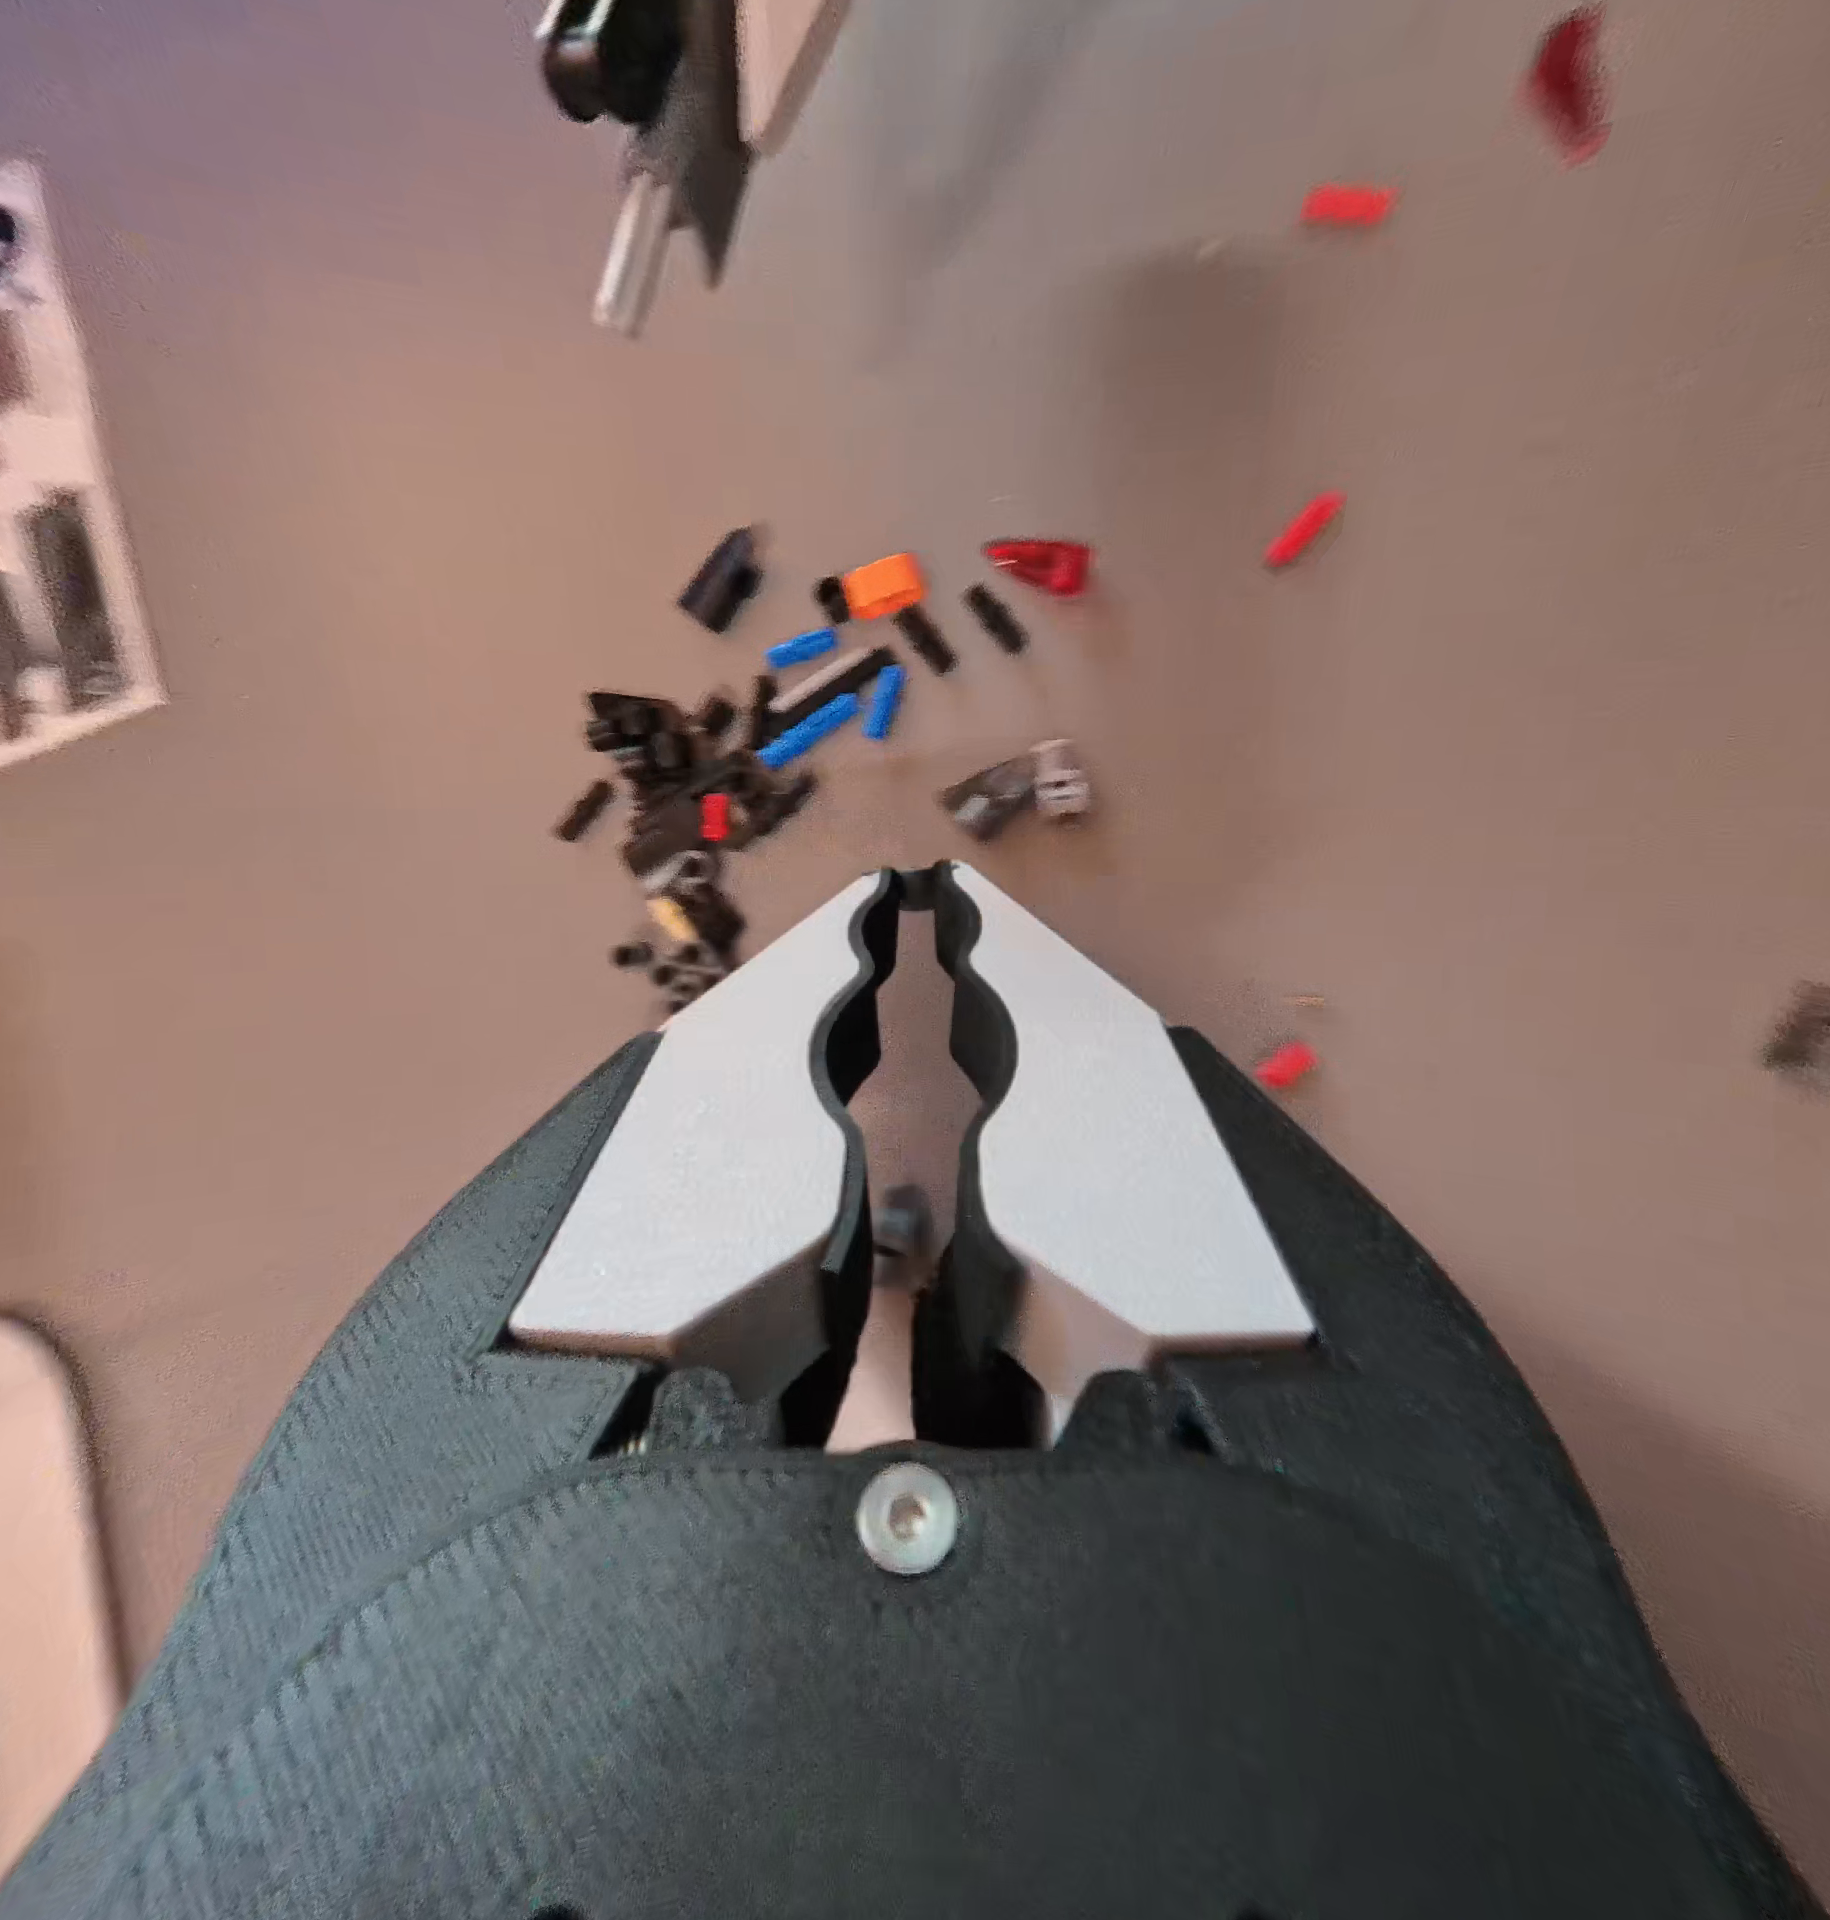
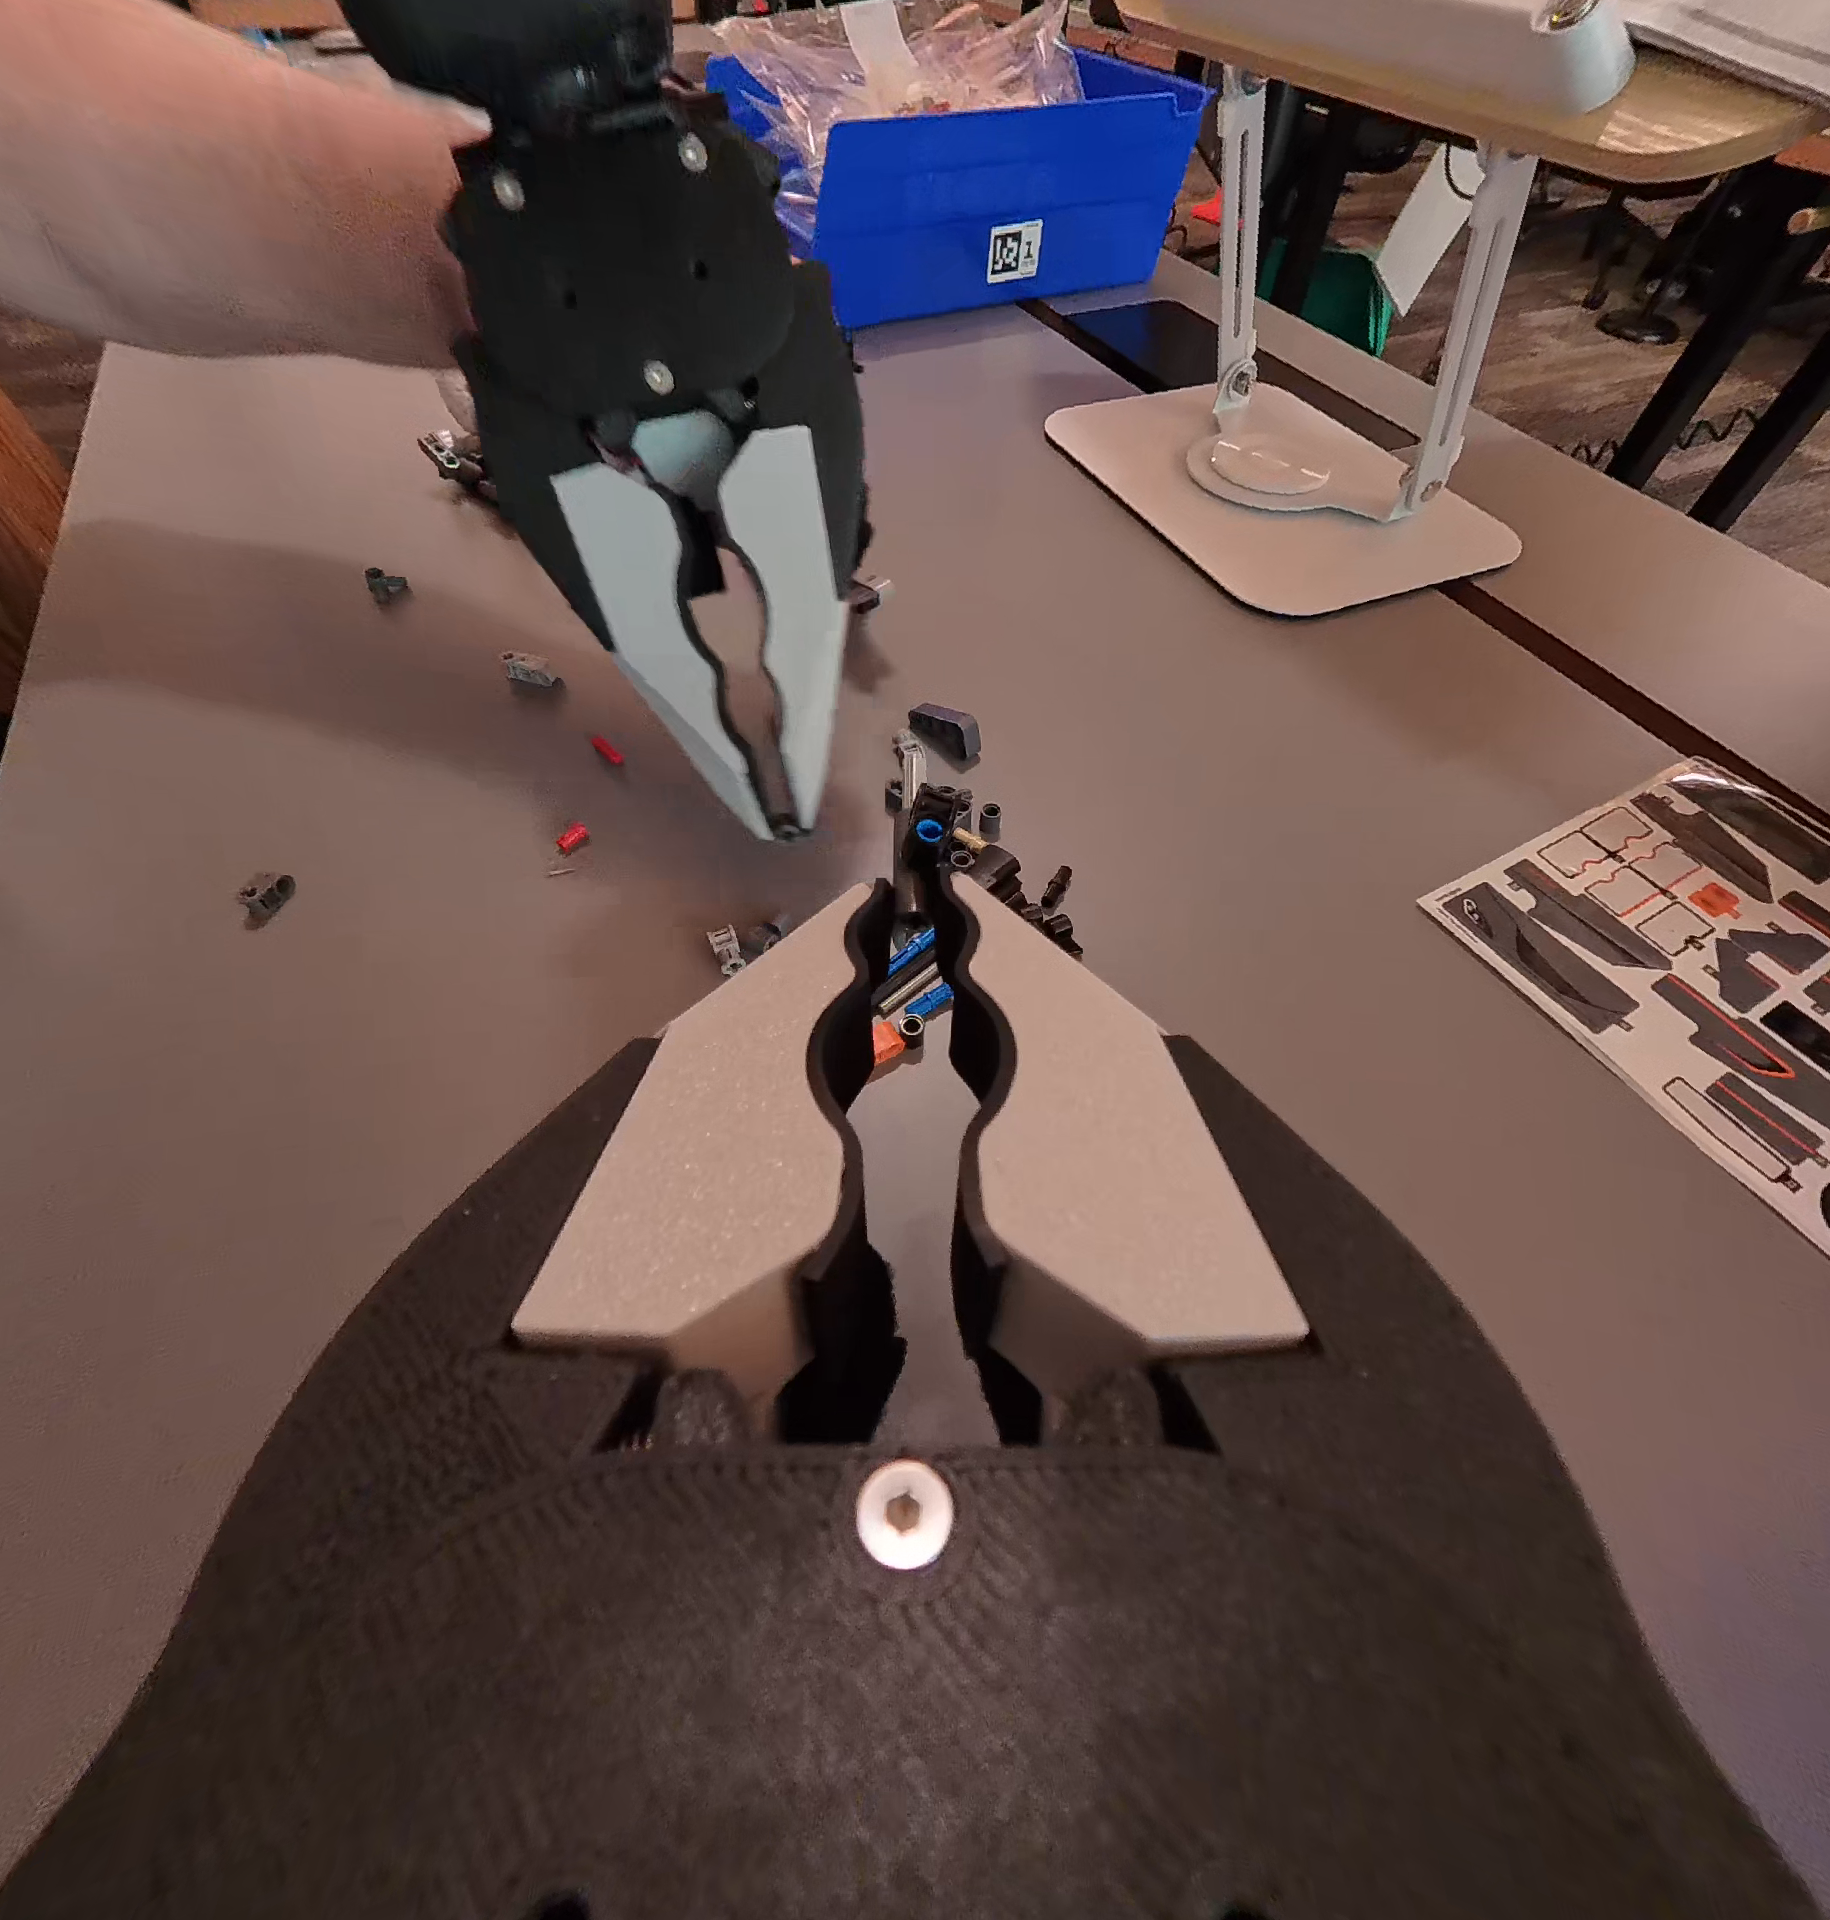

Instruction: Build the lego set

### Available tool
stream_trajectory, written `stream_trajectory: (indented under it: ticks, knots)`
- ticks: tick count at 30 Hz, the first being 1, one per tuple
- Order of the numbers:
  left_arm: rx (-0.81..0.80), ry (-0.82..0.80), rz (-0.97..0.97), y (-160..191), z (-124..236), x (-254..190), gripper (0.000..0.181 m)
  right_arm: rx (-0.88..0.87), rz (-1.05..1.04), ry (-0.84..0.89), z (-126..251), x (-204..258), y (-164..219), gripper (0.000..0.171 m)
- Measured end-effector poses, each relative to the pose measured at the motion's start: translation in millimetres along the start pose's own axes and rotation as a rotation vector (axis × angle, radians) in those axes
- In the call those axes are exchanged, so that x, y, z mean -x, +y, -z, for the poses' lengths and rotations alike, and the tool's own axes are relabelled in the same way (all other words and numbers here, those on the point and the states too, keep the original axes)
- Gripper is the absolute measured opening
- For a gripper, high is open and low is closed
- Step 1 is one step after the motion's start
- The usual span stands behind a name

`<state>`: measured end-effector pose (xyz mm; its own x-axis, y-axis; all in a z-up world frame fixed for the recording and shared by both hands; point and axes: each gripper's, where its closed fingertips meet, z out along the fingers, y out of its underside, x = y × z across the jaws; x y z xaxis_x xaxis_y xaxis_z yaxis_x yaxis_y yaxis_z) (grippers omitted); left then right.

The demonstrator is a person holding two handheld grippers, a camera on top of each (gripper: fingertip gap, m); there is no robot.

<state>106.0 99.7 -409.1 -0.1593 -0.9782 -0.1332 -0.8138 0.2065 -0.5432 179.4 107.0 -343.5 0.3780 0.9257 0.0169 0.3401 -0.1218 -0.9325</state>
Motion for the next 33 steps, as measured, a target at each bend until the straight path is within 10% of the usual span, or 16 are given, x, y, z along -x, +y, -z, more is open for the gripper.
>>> stream_trajectory:
  ticks: [10, 25, 33]
  knots:
    - [-0.051, 0.633, 0.252, -5.5, 37.4, -124.0, 0.005, 0.008, 0.02, -0.024, -4.1, 8.6, 1.0, 0.005]
    - [0.062, 0.346, 0.226, 26.2, 7.4, -70.0, 0.008, 0.005, 0.024, -0.034, -1.3, 11.4, 0.6, 0.004]
    - [0.1, 0.027, -0.139, 28.8, 14.4, -58.7, 0.017, -0.009, 0.023, -0.027, 0.4, 6.7, 1.5, 0.005]
